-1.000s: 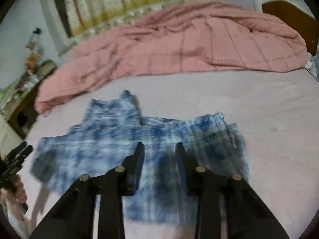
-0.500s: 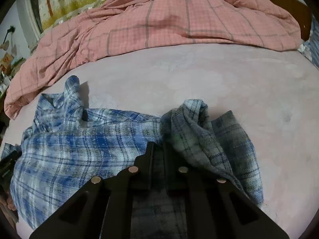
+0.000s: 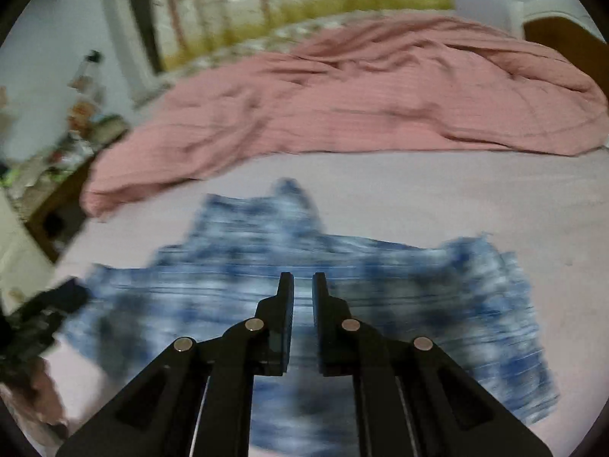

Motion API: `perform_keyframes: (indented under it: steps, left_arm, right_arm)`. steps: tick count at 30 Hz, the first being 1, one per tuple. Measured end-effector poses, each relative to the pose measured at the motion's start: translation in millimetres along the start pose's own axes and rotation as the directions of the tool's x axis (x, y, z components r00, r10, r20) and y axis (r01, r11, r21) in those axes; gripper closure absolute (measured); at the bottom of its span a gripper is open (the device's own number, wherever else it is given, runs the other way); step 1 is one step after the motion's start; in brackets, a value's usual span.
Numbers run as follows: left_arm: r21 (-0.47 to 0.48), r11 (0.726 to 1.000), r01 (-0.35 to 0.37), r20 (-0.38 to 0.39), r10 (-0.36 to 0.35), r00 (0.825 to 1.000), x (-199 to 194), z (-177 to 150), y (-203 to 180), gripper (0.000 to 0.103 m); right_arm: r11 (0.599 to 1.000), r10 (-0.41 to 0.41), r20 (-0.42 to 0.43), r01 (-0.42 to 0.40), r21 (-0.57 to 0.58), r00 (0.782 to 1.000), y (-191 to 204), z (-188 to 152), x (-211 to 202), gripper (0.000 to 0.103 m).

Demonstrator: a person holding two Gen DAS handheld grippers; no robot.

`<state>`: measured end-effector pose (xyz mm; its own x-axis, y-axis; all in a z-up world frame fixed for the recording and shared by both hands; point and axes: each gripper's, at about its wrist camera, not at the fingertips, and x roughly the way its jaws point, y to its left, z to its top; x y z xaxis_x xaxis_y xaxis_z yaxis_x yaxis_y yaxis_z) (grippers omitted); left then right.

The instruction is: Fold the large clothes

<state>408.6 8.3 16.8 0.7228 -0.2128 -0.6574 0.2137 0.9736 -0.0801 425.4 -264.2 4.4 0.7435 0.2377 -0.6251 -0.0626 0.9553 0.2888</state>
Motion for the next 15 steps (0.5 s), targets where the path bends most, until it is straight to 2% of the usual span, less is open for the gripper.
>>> perform_keyframes:
  steps: [1,2,5,7,10,12,15]
  left_arm:
    - [-0.012,1.000,-0.001,-0.019,0.001,1.000,2.5,0.9,-3.0,0.046]
    - [-0.022,1.000,-0.007,-0.037,0.006,0.999,6.3,1.2,-6.1,0.053]
    - [-0.069,0.997,-0.023,-0.085,0.017,0.996,14.9,-3.4,-8.9,0.058]
    - [-0.094,0.995,-0.024,-0.100,0.015,0.995,17.2,-13.5,-5.5,0.063]
    - [-0.086,0.996,-0.017,-0.136,0.006,0.991,23.6,-34.0,-4.8,0.064]
    - [-0.088,0.996,-0.024,-0.159,0.010,0.987,30.5,-40.3,-3.4,0.068]
    - [-0.124,0.992,0.008,-0.167,-0.029,0.985,26.4,-44.9,5.7,0.068]
  right_arm:
    - [1.000,-0.004,0.015,0.004,-0.018,1.000,8.5,-0.7,-4.1,0.094]
    - [0.998,-0.024,0.023,0.026,-0.051,0.999,18.5,-1.7,-7.2,0.094]
    - [0.997,-0.038,0.025,0.039,-0.063,0.999,25.4,-4.3,-8.9,0.094]
    - [0.998,-0.050,0.006,0.050,-0.030,0.999,21.0,-6.0,-5.0,0.094]
    - [0.996,-0.086,-0.034,0.085,-0.031,0.996,11.3,-9.9,3.9,0.094]
    - [0.998,-0.056,-0.116,0.051,-0.046,0.992,7.9,-12.8,12.3,0.094]
    - [0.997,-0.048,-0.122,0.040,-0.062,0.991,13.7,-17.4,13.1,0.094]
